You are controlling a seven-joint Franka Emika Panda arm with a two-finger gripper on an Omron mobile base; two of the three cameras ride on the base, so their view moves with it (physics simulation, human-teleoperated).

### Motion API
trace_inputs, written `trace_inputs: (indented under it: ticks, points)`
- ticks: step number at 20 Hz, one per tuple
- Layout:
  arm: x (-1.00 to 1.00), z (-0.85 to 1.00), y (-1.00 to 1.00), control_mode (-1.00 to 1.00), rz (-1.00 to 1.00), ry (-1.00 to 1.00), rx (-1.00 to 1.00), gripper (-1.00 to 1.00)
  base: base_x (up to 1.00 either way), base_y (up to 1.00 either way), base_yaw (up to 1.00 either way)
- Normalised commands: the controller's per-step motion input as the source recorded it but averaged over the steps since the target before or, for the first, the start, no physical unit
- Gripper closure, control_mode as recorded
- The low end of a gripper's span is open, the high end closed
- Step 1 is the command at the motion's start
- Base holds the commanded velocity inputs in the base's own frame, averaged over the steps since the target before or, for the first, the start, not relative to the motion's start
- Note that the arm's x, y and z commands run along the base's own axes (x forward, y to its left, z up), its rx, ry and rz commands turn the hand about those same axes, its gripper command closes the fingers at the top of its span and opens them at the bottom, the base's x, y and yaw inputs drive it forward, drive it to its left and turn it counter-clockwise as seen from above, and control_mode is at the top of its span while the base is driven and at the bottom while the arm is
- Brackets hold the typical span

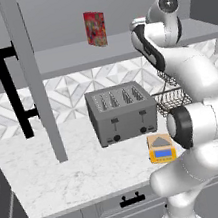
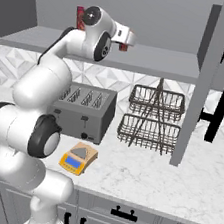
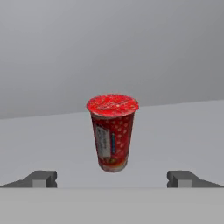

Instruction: Pick the yogurt and place it on the digital scale for weighing, and close the cabinet.

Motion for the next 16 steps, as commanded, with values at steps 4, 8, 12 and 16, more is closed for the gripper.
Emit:
trace_inputs:
  ticks: [4, 8, 12, 16]
  points:
    - [0.39, -0.02, -0.08, -1.0, 0.0, 0.0, 0.0, -1.0, 0.0, 0.0, 0.0]
    - [0.36, -0.06, 0.0, -1.0, 0.0, 0.0, 0.0, -1.0, 0.0, 0.0, 0.0]
    - [0.36, -0.09, 0.0, -1.0, 0.0, 0.0, 0.0, -1.0, 0.0, 0.0, 0.0]
    - [0.33, -0.12, -0.01, -1.0, 0.0, 0.0, 0.0, -1.0, 0.0, 0.0, 0.0]
